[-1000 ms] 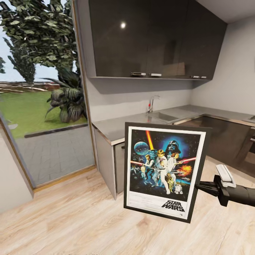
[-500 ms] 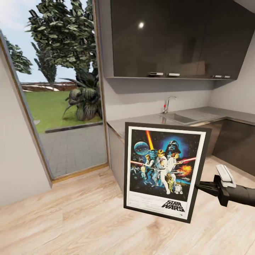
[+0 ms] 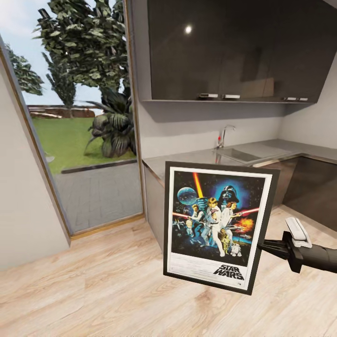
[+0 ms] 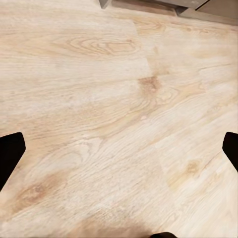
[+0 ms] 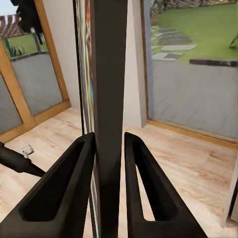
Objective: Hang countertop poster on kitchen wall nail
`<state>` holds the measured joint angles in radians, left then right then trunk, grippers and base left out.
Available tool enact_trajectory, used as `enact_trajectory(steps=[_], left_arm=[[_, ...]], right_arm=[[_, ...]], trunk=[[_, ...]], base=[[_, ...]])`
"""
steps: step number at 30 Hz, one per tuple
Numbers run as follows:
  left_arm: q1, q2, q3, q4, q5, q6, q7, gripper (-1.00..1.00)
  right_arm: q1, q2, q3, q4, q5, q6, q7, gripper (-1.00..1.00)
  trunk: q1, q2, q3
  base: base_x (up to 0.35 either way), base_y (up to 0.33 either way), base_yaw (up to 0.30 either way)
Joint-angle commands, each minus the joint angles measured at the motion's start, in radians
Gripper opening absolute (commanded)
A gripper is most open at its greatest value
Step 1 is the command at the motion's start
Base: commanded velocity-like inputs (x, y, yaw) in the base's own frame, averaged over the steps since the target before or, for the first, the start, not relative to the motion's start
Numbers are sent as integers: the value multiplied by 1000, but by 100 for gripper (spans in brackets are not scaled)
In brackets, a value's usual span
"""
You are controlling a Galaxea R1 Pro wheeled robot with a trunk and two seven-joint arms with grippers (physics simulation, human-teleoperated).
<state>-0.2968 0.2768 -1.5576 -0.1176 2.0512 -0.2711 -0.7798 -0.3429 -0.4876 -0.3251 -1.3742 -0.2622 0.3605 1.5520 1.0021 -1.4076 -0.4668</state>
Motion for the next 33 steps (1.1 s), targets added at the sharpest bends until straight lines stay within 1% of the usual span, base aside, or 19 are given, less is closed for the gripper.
enact_trajectory(steps=[1,33], left_arm=[[-1,1,-9,-2,8,-5,1,100],[-1,-2,-9,-4,7,-5,2,100]], right_arm=[[-1,0,0,1,-2,14,4,-100],[-1,1,0,4,-2,16,0,-100]], trunk=[[-4,7,2],[-127,231,100]], base=[[0,0,0],[0,0,0]])
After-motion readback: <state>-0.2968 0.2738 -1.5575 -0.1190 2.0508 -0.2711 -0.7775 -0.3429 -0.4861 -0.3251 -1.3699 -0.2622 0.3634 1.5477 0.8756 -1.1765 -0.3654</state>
